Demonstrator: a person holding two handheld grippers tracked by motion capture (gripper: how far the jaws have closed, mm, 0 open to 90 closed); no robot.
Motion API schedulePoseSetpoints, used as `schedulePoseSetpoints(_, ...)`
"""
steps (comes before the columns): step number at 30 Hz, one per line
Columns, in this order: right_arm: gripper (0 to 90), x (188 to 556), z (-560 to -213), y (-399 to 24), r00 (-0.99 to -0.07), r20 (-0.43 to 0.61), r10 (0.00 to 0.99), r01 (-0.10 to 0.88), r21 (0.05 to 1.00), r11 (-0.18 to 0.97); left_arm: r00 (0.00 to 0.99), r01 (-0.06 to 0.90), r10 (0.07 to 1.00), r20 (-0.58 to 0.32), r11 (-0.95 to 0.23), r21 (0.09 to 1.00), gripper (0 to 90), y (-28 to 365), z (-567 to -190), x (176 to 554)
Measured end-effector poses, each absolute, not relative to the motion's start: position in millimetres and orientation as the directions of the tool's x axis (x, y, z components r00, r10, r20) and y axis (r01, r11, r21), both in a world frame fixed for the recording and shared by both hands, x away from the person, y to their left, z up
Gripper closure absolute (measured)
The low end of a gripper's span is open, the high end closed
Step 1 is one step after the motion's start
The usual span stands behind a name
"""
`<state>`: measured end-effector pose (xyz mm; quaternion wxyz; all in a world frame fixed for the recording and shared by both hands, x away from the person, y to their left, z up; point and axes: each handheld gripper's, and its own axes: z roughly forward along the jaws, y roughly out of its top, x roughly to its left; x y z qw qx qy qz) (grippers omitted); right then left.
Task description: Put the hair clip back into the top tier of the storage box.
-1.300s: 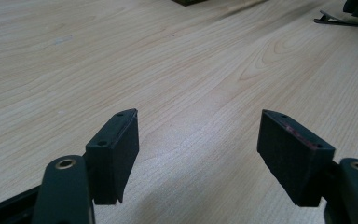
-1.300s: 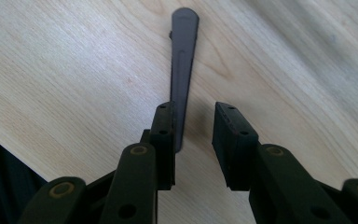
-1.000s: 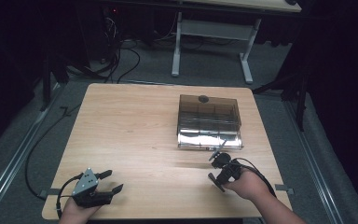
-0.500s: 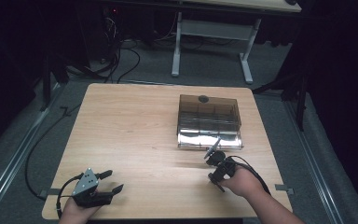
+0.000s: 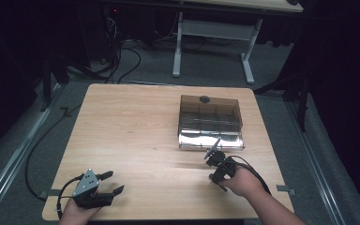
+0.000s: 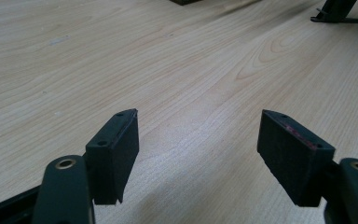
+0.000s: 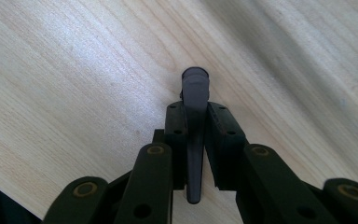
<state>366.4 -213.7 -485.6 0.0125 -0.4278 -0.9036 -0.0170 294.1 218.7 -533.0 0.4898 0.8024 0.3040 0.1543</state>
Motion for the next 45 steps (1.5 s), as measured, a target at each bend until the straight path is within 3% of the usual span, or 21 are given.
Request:
schedulePoseSetpoints(20,79.3,367,-469,-219,-0.629,0.036,0.777,0.778,0.035,0.628,0.768,0.336,0.638,-0.050,-0.336,0.880,29.8,218,-533,294)
schedulePoseSetpoints(45,79.3,379,-415,-230,-0.625,0.029,0.780,0.780,0.071,0.622,0.768,0.336,0.638,-0.050,-0.335,0.880,29.8,218,-533,294)
